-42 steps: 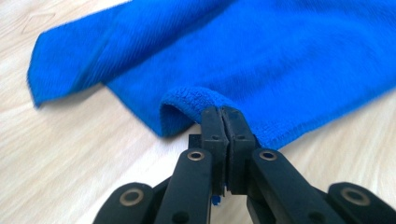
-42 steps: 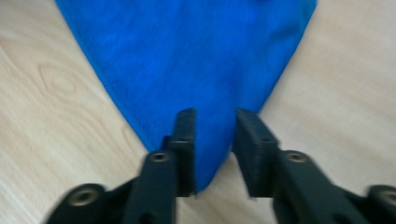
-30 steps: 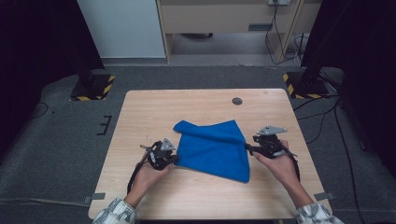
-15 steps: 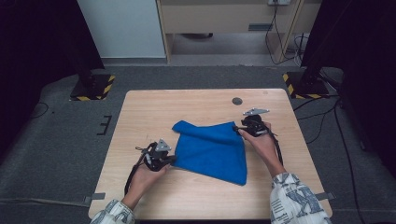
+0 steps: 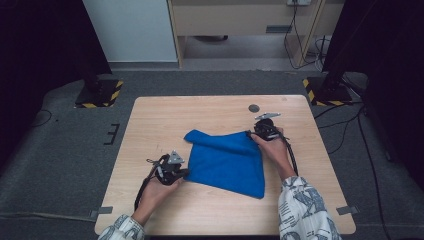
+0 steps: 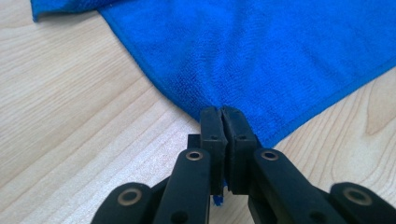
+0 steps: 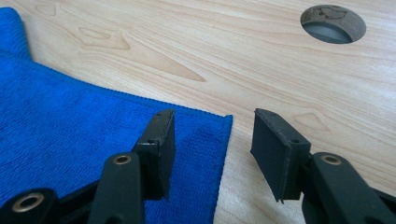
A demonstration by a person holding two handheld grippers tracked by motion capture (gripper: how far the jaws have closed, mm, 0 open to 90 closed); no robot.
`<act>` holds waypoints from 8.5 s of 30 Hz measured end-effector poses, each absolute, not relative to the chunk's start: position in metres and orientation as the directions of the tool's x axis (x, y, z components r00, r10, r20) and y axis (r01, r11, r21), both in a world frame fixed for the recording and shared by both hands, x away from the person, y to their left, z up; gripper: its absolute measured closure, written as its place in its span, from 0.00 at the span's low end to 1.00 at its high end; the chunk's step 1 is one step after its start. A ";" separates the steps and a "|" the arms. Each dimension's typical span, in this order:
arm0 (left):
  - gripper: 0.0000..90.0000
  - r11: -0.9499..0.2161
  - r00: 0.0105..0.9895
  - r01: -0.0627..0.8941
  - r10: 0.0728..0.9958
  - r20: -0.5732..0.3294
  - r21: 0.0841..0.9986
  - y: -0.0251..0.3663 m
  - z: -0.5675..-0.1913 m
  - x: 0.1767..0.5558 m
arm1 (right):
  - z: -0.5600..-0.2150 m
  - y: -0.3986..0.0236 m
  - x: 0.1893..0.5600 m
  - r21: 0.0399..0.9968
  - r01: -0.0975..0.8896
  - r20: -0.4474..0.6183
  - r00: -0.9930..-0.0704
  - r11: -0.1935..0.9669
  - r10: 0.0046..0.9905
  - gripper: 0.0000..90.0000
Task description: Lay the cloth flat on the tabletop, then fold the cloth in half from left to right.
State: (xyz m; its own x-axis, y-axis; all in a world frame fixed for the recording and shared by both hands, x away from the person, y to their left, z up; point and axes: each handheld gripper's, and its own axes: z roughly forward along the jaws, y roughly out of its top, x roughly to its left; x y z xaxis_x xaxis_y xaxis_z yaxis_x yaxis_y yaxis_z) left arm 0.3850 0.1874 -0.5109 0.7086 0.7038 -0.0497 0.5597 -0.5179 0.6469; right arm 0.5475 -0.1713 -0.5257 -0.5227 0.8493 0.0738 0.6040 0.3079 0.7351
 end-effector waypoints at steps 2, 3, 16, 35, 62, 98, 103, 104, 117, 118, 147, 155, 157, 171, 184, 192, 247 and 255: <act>0.98 -0.519 0.708 0.561 0.704 -0.050 0.645 0.187 -0.511 0.385 | -0.527 -0.170 0.549 0.731 0.605 0.067 -0.525 0.316 0.849 0.55; 0.98 -0.519 0.708 0.560 0.704 -0.049 0.645 0.187 -0.511 0.385 | -0.528 -0.169 0.550 0.727 0.610 0.069 -0.524 0.317 0.849 0.55; 0.98 -0.527 0.715 0.557 0.697 -0.049 0.642 0.186 -0.512 0.384 | -0.532 -0.169 0.550 0.726 0.588 0.043 -0.557 0.357 0.829 0.92; 0.98 -0.553 0.720 0.564 0.692 -0.038 0.613 0.183 -0.513 0.364 | -0.530 -0.197 0.556 0.708 0.638 0.022 -0.446 0.301 0.895 0.99; 0.40 -0.523 0.677 0.520 0.734 0.047 0.675 0.179 -0.507 0.344 | -0.514 -0.192 0.535 0.754 0.585 0.021 -0.479 0.301 0.878 0.43; 0.37 -0.500 0.632 0.523 0.771 0.080 0.690 0.192 -0.520 0.416 | -0.487 -0.125 0.449 0.801 0.467 0.050 -0.677 0.376 0.734 0.29; 0.29 -0.477 0.632 0.500 0.772 0.072 0.723 0.195 -0.506 0.427 | -0.484 -0.111 0.438 0.799 0.455 0.061 -0.712 0.394 0.699 0.22; 0.28 -0.474 0.634 0.503 0.770 0.064 0.723 0.195 -0.504 0.431 | -0.484 -0.107 0.436 0.802 0.448 0.059 -0.718 0.395 0.694 0.21; 0.09 -0.465 0.675 0.501 0.738 0.007 0.729 0.195 -0.492 0.458 | -0.492 -0.069 0.421 0.777 0.421 0.067 -0.795 0.468 0.603 0.16; 0.09 -0.473 0.681 0.492 0.732 0.015 0.731 0.195 -0.490 0.460 | -0.492 -0.067 0.420 0.774 0.418 0.065 -0.799 0.475 0.598 0.17; 0.09 -0.470 0.706 0.466 0.708 0.005 0.750 0.176 -0.470 0.490 | -0.496 -0.016 0.386 0.775 0.358 0.052 -0.857 0.521 0.513 0.21; 0.09 -0.495 0.721 0.447 0.693 0.028 0.746 0.167 -0.460 0.492 | -0.497 -0.007 0.379 0.772 0.353 0.058 -0.868 0.529 0.494 0.21; 0.09 -0.500 0.721 0.443 0.692 0.036 0.744 0.165 -0.457 0.493 | -0.498 -0.004 0.378 0.771 0.354 0.057 -0.867 0.529 0.495 0.21; 0.09 -0.484 0.699 0.474 0.715 0.021 0.736 0.169 -0.455 0.503 | -0.505 0.015 0.360 0.751 0.352 0.069 -0.883 0.559 0.464 0.25; 0.09 -0.484 0.696 0.467 0.717 0.030 0.740 0.175 -0.450 0.501 | -0.510 0.024 0.349 0.743 0.332 0.059 -0.897 0.581 0.437 0.40; 0.09 -0.480 0.689 0.471 0.724 0.032 0.740 0.178 -0.449 0.501 | -0.512 0.027 0.346 0.740 0.343 0.069 -0.894 0.578 0.442 0.43; 0.40 -0.434 0.613 0.571 0.790 -0.010 0.697 0.194 -0.492 0.535 | -0.523 0.035 0.333 0.749 0.344 0.071 -0.891 0.566 0.449 0.96; 0.46 -0.439 0.596 0.591 0.803 0.000 0.677 0.192 -0.502 0.544 | -0.525 0.037 0.332 0.744 0.340 0.059 -0.891 0.575 0.451 0.95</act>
State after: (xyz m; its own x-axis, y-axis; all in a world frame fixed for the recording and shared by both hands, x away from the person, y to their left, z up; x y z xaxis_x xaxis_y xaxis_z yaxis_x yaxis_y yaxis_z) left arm 0.5438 0.1919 -0.5024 0.5964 0.8027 0.0003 0.5907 -0.4392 0.6769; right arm 0.3322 0.0370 -0.5250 -0.8907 0.4507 0.0592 0.3405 0.5753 0.7437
